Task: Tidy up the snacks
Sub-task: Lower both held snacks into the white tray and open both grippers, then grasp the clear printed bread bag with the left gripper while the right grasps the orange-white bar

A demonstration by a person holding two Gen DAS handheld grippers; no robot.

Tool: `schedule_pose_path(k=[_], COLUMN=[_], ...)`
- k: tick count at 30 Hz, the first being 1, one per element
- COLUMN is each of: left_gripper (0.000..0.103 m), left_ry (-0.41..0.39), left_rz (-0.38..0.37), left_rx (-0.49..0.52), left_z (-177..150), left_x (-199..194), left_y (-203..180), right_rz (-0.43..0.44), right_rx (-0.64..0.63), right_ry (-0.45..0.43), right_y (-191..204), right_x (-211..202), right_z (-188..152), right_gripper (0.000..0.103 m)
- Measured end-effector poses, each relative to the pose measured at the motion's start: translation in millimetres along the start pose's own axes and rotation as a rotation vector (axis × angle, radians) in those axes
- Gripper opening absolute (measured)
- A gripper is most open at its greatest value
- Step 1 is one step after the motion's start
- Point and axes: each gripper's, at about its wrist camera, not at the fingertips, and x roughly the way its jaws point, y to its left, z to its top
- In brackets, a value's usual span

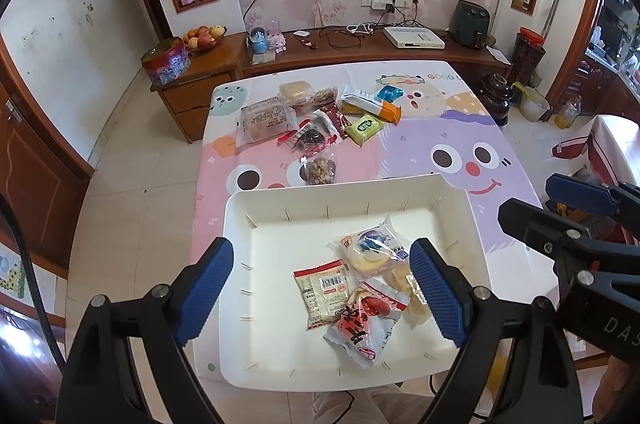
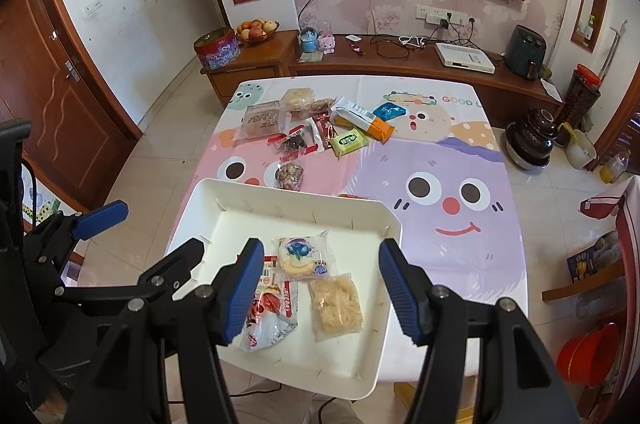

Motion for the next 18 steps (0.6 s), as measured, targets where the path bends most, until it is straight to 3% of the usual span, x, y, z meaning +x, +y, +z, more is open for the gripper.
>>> schedule_pose_path(k=[18], left_gripper=[0.089], left_ry=[0.068], left_rz=[-0.002], left_rx=[-0.003], left_z=[7.4], left_x=[26.6], left_y=[12.3], right_rz=[0.021], right_rx=[0.039], right_ry=[0.044], right_y=[1.3], right_x=[25.2], right_z=[6.8], right_gripper=[0.060])
